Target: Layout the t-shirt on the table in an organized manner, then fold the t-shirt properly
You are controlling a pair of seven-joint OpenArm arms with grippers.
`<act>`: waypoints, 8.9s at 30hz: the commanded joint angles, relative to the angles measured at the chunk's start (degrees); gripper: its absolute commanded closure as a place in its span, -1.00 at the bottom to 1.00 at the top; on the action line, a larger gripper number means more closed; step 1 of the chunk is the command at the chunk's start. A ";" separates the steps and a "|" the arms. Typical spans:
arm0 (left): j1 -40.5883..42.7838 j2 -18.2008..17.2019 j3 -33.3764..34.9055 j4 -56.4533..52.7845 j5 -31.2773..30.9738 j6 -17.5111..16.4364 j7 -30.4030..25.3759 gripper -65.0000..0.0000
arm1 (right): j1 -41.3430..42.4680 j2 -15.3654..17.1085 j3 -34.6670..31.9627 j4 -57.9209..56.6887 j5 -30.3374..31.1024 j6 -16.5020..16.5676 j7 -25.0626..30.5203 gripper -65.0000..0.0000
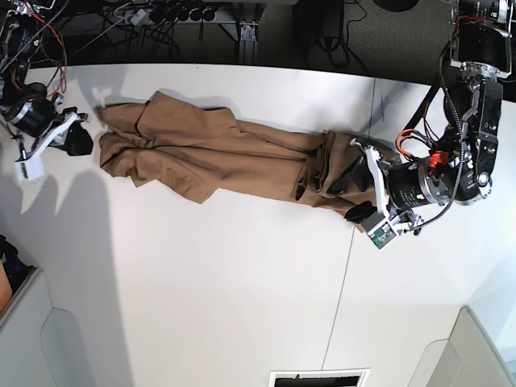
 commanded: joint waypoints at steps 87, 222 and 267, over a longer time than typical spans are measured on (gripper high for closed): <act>-0.31 13.07 -0.96 -23.52 9.92 3.43 -5.57 0.87 | 2.75 -2.10 0.92 -2.08 1.11 0.04 5.84 1.00; 1.81 7.26 2.69 9.35 -18.73 -0.95 5.64 0.73 | 24.68 -12.61 -31.32 -8.41 -28.30 -7.17 14.10 1.00; -9.84 19.91 10.36 -29.92 6.12 -0.95 -6.88 0.73 | 16.00 -11.34 -35.19 -8.52 -17.22 -2.97 4.11 1.00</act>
